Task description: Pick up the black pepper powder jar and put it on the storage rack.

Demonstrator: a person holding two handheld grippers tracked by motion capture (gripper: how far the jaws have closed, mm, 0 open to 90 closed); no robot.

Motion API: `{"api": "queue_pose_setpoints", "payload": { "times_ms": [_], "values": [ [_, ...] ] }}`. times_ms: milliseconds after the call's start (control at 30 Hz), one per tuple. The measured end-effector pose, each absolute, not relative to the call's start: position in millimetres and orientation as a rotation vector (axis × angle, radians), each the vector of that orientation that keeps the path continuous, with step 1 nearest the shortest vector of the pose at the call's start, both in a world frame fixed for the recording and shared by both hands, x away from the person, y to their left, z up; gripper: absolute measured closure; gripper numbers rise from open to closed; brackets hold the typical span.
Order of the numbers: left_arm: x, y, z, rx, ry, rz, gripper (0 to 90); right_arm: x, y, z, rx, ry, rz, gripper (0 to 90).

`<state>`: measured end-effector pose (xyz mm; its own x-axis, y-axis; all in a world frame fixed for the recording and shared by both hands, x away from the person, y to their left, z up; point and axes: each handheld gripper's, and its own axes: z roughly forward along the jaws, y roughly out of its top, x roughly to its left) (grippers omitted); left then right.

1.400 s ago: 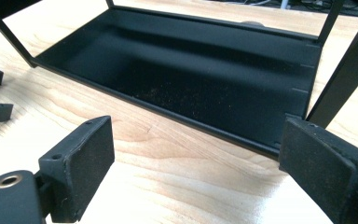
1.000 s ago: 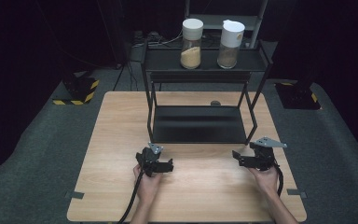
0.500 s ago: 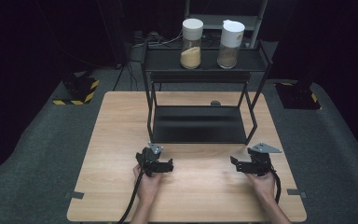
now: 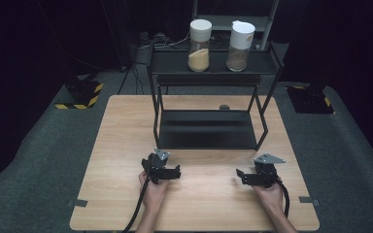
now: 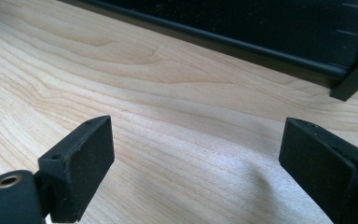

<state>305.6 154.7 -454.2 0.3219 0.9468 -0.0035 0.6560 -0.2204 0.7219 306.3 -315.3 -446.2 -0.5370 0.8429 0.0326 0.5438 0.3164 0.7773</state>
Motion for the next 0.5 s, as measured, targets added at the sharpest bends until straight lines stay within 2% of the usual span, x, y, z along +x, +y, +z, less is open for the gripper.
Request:
{"api": "queue_pose_setpoints", "payload": {
  "times_ms": [500],
  "values": [
    [305.4,154.5,-454.3,1.964,1.409,0.598,1.6,306.1,-298.3,-450.9,1.201,2.260,0.978,9.2]
  ]
}}
